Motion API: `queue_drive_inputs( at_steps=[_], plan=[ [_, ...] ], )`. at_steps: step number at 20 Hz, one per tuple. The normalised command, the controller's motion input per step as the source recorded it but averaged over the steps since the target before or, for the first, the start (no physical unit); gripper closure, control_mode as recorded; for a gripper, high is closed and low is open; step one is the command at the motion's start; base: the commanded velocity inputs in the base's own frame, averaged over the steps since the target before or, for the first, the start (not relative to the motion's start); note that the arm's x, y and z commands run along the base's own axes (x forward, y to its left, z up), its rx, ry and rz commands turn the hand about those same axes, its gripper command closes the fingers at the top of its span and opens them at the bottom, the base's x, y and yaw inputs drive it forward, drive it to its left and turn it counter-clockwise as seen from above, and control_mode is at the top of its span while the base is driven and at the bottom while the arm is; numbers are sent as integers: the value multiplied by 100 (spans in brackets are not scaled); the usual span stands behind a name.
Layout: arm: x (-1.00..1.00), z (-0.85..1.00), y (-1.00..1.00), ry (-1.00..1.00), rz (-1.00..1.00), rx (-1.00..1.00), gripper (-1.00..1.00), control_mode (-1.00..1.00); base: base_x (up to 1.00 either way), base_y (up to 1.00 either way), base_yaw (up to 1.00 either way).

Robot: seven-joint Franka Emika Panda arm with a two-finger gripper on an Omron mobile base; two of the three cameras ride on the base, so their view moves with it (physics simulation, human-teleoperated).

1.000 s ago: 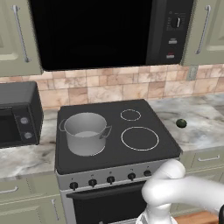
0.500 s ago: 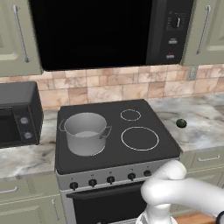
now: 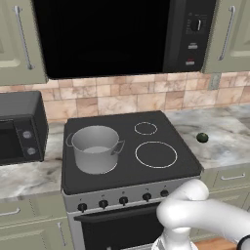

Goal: Turn on the burner for the pot on the stove. Wait thirty seconds for the pot to heat up. Then add the squash to the pot.

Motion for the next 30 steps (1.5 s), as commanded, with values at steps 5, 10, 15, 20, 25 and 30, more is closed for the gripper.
queue_drive_inputs(
  at_steps=[5,10,15,20,25,30],
  plan=[
    [26,-2,0,0,0,0,-100,-100,0,0,0],
    [28,-6,-1,0,0,0,-100,-100,0,0,0],
    [25,-15,0,0,0,0,-100,-100,0,0,0],
    [25,-10,0,0,0,0,-100,-100,0,0,0],
    [19,-8,0,1,0,0,-100,-100,0,0,0],
    [16,-12,2,0,0,0,-100,-100,0,0,0]
  ],
)
